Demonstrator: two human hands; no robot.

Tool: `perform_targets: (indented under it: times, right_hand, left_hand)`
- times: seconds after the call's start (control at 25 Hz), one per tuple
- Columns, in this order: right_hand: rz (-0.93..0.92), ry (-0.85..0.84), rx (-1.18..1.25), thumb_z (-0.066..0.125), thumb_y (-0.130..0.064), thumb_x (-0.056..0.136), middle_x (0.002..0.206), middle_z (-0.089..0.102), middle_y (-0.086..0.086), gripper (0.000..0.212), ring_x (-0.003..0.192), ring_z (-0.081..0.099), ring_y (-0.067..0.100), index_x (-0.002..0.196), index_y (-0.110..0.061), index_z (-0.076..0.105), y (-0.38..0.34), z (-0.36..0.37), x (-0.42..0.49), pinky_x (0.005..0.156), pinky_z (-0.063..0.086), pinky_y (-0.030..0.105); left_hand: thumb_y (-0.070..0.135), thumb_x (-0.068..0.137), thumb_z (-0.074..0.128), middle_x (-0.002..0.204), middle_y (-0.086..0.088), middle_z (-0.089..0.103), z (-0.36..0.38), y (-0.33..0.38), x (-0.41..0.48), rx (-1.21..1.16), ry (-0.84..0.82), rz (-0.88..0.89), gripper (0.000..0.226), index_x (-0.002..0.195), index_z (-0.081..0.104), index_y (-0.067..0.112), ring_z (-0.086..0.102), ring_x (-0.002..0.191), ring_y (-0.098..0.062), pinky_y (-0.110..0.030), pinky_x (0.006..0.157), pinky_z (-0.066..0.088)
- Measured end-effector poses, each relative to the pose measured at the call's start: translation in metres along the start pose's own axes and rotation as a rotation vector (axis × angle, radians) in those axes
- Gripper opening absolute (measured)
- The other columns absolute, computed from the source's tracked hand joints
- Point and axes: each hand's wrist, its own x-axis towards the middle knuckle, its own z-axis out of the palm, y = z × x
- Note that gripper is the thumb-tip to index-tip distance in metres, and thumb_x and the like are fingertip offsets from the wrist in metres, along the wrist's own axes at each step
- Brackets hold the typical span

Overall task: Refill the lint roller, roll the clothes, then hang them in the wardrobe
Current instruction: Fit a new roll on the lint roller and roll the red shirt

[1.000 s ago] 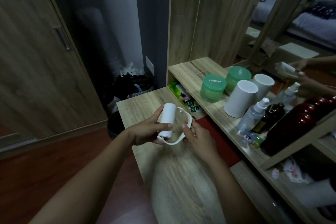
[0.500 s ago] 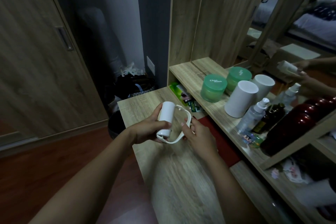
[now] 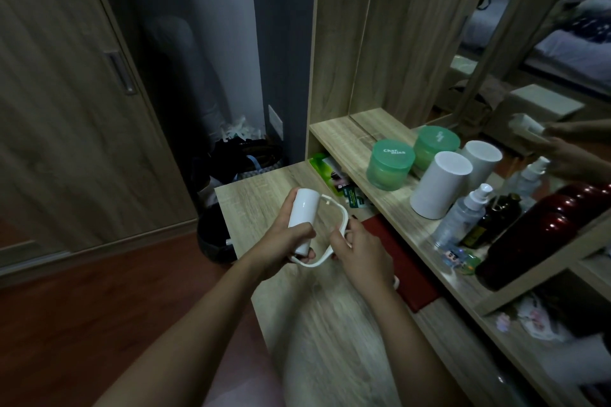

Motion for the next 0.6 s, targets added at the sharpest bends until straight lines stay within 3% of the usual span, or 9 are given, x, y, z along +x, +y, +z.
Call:
perform_targets:
  times: [0.16,0.32,0.6]
  right_hand:
    - [0.004,-0.001,-0.050,0.038,-0.046,0.090,0.088,0.070,0.001,0.030,0.085,0.062,0.027,0.092,-0.019,0.051,-0.004,0.003,-0.001,0.067,0.042,0.034]
    - [-0.025,-0.063,-0.067,0.034,-0.038,0.096,0.097,0.066,0.008,0.029,0.091,0.059,0.032,0.102,-0.012,0.046,-0.011,0.000,-0.005,0.065,0.034,0.033]
    - [0.055,0.023,-0.033,0.020,-0.041,0.099,0.104,0.066,0.011,0.043,0.095,0.060,0.031,0.109,-0.013,0.051,-0.016,0.004,-0.007,0.070,0.037,0.035]
  left_hand:
    - [0.009,0.069,0.053,0.094,-0.015,0.044,0.007,0.002,-0.004,-0.059,0.083,0.056,0.070,0.115,0.042,0.061,0.050,0.055,-0.019,-0.028,0.048,0.045]
    - [0.005,0.076,0.060,0.083,-0.007,0.049,0.013,0.001,-0.004,-0.014,0.229,0.061,0.076,0.132,0.035,0.051,0.045,0.049,-0.018,-0.027,0.046,0.041]
    - [0.004,0.074,0.065,0.088,-0.005,0.053,0.016,-0.002,-0.007,0.073,0.246,0.099,0.076,0.127,0.039,0.053,0.049,0.054,-0.019,-0.028,0.049,0.042]
